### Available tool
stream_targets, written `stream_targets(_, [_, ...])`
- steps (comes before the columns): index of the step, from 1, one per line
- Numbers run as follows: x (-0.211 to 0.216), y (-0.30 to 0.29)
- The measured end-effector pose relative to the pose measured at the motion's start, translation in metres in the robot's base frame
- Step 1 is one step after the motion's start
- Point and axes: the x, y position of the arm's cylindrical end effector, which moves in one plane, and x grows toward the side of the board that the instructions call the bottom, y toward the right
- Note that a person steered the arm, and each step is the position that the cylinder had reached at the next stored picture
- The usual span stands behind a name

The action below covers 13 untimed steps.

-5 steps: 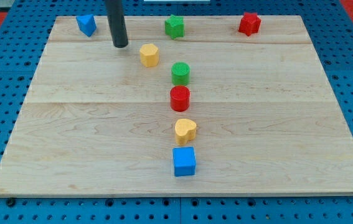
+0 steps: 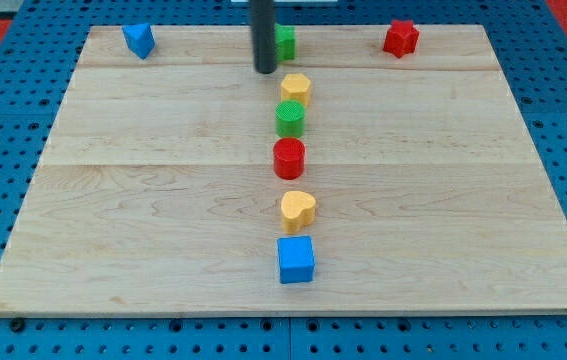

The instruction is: Push red star above yellow hexagon

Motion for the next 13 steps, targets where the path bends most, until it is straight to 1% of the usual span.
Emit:
stream_targets(1, [0.01, 0.083])
stream_targets(2, [0.005, 0.198])
stream_targets(3, [-0.03, 0.278])
stream_targets(4, [-0.077, 0.256])
stream_targets(5, [-0.068, 0.211])
stream_targets(6, [-0.036, 0.188])
stream_targets(7, [-0.02, 0.168])
stream_targets(8, [-0.052, 0.188])
stream_targets(9, [-0.069, 0.147])
stream_targets(10, [-0.059, 0.092])
stream_targets(11, [-0.027, 0.084])
stream_targets(12, [-0.05, 0.131])
stream_targets(13, [-0.074, 0.148])
